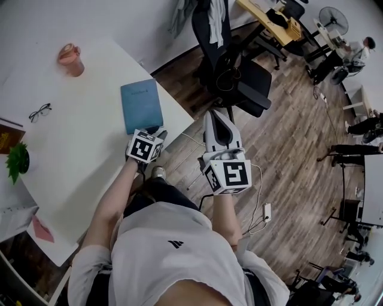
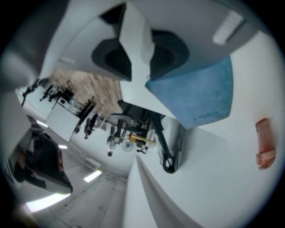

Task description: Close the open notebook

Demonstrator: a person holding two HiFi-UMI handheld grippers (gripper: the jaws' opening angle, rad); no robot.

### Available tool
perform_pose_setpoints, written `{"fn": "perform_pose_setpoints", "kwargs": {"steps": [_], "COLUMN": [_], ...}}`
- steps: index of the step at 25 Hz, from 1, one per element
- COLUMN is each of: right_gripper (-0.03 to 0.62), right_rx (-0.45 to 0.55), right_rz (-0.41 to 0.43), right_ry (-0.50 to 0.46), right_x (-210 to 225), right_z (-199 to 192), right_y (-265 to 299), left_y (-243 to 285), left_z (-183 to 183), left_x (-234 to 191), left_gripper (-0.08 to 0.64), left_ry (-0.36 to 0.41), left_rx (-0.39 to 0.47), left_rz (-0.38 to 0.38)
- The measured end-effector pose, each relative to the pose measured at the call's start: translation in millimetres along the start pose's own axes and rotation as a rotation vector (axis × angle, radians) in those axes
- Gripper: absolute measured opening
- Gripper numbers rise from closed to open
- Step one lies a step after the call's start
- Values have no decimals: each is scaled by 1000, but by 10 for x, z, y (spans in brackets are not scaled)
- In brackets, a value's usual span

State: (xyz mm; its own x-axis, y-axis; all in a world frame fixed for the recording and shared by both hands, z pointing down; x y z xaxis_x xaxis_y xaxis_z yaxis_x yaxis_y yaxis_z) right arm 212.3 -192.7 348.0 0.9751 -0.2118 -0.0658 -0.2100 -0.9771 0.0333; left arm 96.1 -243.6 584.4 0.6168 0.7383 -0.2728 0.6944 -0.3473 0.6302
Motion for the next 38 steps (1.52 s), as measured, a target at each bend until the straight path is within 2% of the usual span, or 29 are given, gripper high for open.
{"fn": "perform_pose_setpoints", "kwargs": {"steps": [5, 9, 14, 25, 38], "right_gripper": [-6, -6, -6, -6, -6], "right_rx": [12, 23, 35, 60, 97], "right_rz": [1, 6, 8, 22, 15], "right_ry": [-1, -4, -2, -3, -12], "right_x": [-110, -232, -365, -662, -920], "right_z": [48, 88, 135, 224, 373], "right_y": [-63, -91, -154, -323, -652], "left_y": [-206, -438, -832, -1763, -2842], "left_z": [13, 57, 131, 196, 406], "left_x": [66, 111, 122, 54, 186], "left_gripper": [60, 12, 9, 8, 8], "left_ry": [72, 108, 79, 47, 82], "left_rx": [31, 100, 218, 426, 666], "left_rz": [9, 26, 44, 142, 249]}}
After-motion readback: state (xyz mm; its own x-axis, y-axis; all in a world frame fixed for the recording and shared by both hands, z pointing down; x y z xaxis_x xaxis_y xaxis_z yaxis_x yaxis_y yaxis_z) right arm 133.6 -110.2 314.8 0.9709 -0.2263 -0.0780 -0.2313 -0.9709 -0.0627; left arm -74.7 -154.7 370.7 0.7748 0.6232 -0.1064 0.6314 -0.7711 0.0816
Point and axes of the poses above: the fingertips, and each gripper's own axes: y forward along the fingers, x to its right, z out of its top, the point moved 4 cm from there along -y, backward along the fingers, and after that the axes turned 2 degrees about x, right-handed, at the moved point
